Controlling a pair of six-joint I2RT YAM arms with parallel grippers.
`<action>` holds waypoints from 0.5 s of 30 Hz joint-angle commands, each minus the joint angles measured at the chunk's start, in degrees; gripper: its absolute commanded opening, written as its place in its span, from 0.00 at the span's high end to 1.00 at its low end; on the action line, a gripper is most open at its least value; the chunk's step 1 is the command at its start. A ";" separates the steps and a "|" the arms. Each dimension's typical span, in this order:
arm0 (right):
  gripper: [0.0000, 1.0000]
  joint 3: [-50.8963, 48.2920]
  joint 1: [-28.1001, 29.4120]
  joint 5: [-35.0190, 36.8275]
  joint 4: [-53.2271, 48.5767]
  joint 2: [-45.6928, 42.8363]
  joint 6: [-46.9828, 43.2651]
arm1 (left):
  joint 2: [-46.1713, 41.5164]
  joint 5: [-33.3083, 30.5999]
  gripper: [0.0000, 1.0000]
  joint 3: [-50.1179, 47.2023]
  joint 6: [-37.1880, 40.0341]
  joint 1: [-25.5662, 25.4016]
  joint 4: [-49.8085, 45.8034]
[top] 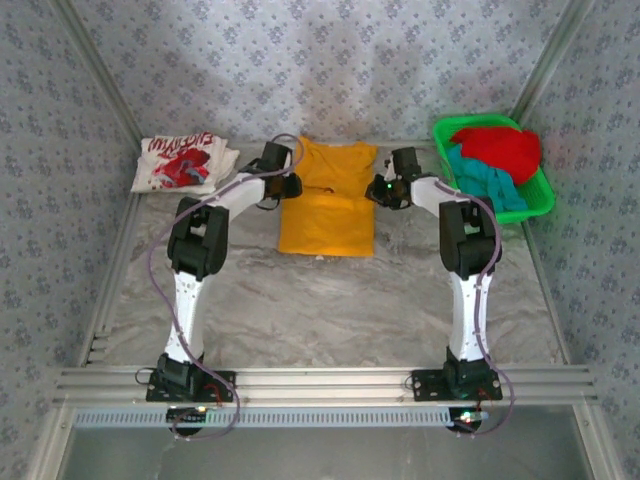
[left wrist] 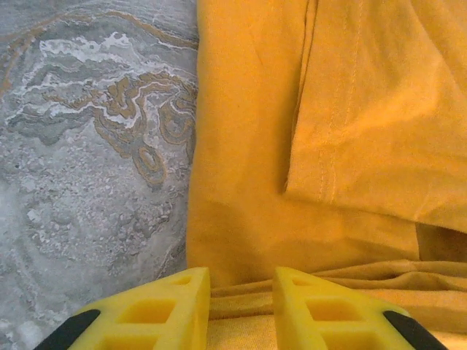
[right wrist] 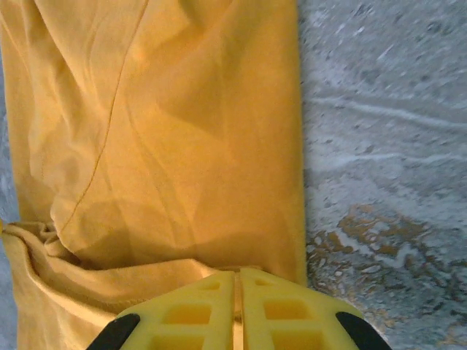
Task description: Fold and stack the t-shirts
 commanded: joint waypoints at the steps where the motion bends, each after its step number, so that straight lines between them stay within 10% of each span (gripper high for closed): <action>1: 0.87 -0.40 0.33 -0.87 -1.29 -2.53 0.39 | -2.29 1.04 0.70 -1.15 0.00 -0.11 -2.94; 15: 0.91 -10.60 4.77 -7.85 3.34 -4.95 -0.07 | -11.09 10.81 0.72 -25.85 -7.73 -0.98 12.82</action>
